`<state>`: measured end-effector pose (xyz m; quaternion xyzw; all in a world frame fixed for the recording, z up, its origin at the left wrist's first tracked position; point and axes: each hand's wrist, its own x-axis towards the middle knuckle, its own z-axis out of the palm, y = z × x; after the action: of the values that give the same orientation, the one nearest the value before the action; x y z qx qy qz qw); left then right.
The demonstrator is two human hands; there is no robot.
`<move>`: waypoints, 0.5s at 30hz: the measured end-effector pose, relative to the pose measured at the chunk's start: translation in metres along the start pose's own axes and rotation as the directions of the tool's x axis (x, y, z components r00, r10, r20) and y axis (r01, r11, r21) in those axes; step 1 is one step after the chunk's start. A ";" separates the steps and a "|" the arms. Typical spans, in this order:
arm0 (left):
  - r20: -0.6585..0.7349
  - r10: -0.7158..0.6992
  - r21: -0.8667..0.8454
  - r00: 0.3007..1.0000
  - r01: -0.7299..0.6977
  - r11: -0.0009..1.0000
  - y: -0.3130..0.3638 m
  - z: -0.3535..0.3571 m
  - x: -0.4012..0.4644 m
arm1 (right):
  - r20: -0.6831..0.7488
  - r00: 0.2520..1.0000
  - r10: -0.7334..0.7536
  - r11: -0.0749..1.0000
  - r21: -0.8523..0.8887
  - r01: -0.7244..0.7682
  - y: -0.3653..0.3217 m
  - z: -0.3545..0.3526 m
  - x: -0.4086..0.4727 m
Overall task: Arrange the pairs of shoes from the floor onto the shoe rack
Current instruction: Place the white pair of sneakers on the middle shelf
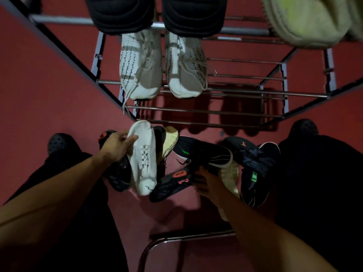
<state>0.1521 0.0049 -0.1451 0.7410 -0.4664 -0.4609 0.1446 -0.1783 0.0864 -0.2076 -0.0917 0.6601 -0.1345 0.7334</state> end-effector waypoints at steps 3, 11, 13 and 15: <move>0.016 -0.024 0.095 1.000 0.022 0.995 0.004 -0.011 -0.004 | -0.031 0.999 -0.031 0.996 -0.088 0.028 -0.010 0.008 -0.007; -0.068 -0.268 0.229 0.961 0.276 0.933 -0.020 -0.024 -0.013 | -0.104 0.989 -0.102 0.981 -0.175 0.083 -0.025 0.008 -0.022; -0.116 -0.312 0.292 0.943 0.333 0.897 -0.027 -0.027 -0.014 | -0.118 0.990 -0.079 0.984 -0.167 0.058 -0.025 0.001 -0.025; -0.189 -0.345 0.336 0.920 0.390 0.857 -0.029 -0.030 -0.017 | -0.127 0.989 -0.076 0.985 -0.166 0.055 -0.026 -0.004 -0.029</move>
<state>0.1907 0.0278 -0.1388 0.8568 -0.3843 -0.3386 -0.0590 -0.1872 0.0714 -0.1730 -0.1635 0.7129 -0.1103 0.6729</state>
